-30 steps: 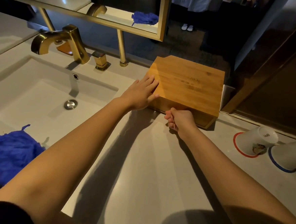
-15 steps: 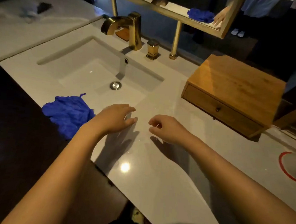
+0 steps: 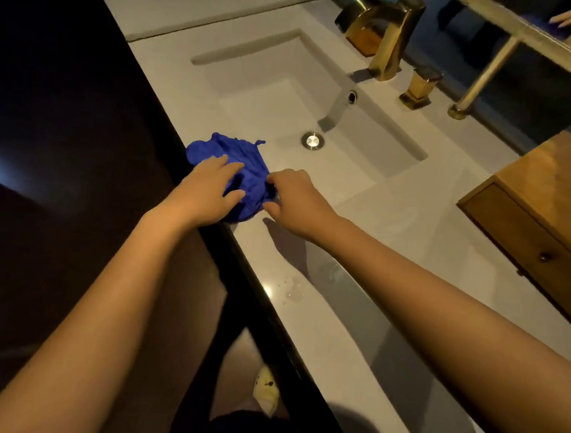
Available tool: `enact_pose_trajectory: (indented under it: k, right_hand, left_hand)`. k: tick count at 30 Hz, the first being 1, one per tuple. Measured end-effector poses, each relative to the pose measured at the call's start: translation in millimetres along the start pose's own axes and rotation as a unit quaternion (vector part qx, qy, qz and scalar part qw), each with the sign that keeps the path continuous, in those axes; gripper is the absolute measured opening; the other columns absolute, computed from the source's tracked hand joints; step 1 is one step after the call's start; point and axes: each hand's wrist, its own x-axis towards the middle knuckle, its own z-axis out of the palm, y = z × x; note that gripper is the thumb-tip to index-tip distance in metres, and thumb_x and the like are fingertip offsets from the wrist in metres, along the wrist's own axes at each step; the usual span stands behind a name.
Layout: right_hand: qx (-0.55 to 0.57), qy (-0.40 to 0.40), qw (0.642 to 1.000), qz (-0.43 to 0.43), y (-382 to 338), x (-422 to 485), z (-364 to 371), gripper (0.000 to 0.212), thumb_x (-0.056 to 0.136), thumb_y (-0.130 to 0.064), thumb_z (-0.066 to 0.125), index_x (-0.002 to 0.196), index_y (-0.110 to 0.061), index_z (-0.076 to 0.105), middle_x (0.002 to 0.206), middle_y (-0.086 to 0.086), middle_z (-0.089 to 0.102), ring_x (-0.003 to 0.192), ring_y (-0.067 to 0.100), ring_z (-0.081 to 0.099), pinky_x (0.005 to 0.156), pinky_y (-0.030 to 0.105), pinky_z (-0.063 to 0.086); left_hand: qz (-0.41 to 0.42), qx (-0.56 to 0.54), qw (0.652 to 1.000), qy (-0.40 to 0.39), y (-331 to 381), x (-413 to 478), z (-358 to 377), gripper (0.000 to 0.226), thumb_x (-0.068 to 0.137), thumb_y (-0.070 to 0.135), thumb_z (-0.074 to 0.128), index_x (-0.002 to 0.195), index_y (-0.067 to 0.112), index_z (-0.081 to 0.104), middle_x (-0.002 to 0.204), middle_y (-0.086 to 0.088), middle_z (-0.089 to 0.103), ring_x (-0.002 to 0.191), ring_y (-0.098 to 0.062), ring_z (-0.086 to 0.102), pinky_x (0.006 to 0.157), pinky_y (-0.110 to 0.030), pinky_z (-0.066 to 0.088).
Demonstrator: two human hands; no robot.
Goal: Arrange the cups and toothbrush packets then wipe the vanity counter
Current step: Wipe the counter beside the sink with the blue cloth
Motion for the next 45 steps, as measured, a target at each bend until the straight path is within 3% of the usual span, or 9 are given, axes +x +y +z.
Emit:
enact_pose_trajectory:
  k: [5,8,14,19,23,29,32,39,45]
  right_hand:
    - [-0.078,0.061,0.995,-0.021,-15,30,12,0.048,0.090,-0.034,0.055,0.126,-0.004,0.046,0.131,0.015,0.046,0.119,0.031,0.041,0.093,0.037,0.040]
    - [-0.075,-0.002,0.997,-0.032,-16,43,22,0.057,0.087,-0.039,0.058,0.131,-0.006,0.042,0.134,0.015,0.045,0.121,0.031,0.041,0.095,0.037,0.040]
    - [-0.032,0.012,0.999,-0.028,-14,41,32,0.046,0.088,-0.027,0.060,0.127,-0.005,0.051,0.131,0.014,0.048,0.118,0.030,0.041,0.095,0.033,0.037]
    - [0.013,0.056,0.998,-0.029,-19,35,37,0.017,0.086,-0.007,0.052,0.099,0.000,0.059,0.105,0.018,0.060,0.097,0.030,0.050,0.071,0.028,0.034]
    - [0.085,0.077,0.993,0.013,-16,29,22,0.013,0.082,-0.003,0.049,0.087,0.002,0.060,0.087,0.018,0.064,0.081,0.029,0.055,0.056,0.029,0.030]
    - [0.139,0.115,0.983,0.033,-7,2,-9,0.017,0.082,-0.006,0.053,0.095,-0.003,0.064,0.095,0.012,0.066,0.084,0.024,0.057,0.070,0.031,0.043]
    - [0.152,0.138,0.977,0.051,3,-13,-26,0.016,0.082,-0.006,0.053,0.094,-0.007,0.064,0.092,0.008,0.064,0.080,0.018,0.054,0.065,0.026,0.042]
    - [0.090,0.130,0.987,0.027,25,-54,-61,0.015,0.077,-0.006,0.053,0.090,-0.008,0.059,0.095,0.008,0.061,0.093,0.020,0.049,0.073,0.032,0.045]
    - [0.132,0.094,0.987,0.004,36,-97,-84,0.035,0.085,-0.022,0.063,0.118,-0.017,0.053,0.109,-0.002,0.059,0.095,0.014,0.057,0.083,0.023,0.047]
  left_hand:
    - [0.001,0.027,0.999,0.023,-23,21,9,0.061,0.092,0.028,0.050,0.144,0.007,0.026,0.153,-0.017,0.024,0.142,-0.033,0.019,0.116,-0.044,0.020]
    - [0.001,-0.009,1.000,0.011,-28,24,16,0.060,0.093,0.027,0.050,0.144,0.008,0.027,0.155,-0.014,0.023,0.143,-0.029,0.018,0.115,-0.040,0.017]
    - [0.019,-0.036,0.999,0.030,-41,26,12,0.060,0.087,0.028,0.060,0.140,0.009,0.038,0.144,-0.013,0.044,0.133,-0.029,0.039,0.108,-0.040,0.032]
    - [0.015,0.016,0.998,0.063,-37,21,11,0.051,0.084,0.034,0.060,0.131,0.015,0.050,0.128,-0.011,0.053,0.119,-0.029,0.044,0.097,-0.043,0.037]
    - [0.017,0.016,0.994,0.104,-32,18,12,0.034,0.086,0.040,0.056,0.108,0.016,0.063,0.104,-0.010,0.059,0.101,-0.027,0.050,0.082,-0.037,0.034]
    - [0.086,-0.094,0.988,0.091,-6,5,-6,0.029,0.085,0.036,0.060,0.101,0.012,0.064,0.092,-0.007,0.064,0.084,-0.024,0.056,0.069,-0.030,0.041]
    - [0.101,-0.140,0.984,0.049,16,-2,-13,0.029,0.087,0.033,0.058,0.110,0.016,0.062,0.096,-0.002,0.064,0.085,-0.020,0.058,0.068,-0.019,0.041]
    - [0.154,-0.170,0.972,0.050,65,-12,-22,0.023,0.083,0.021,0.063,0.104,0.016,0.066,0.094,-0.005,0.069,0.082,-0.021,0.062,0.076,-0.035,0.050]
    - [0.209,-0.209,0.953,0.068,106,-19,-27,0.023,0.079,0.021,0.068,0.103,0.019,0.068,0.089,0.001,0.068,0.075,-0.010,0.060,0.063,-0.008,0.044]
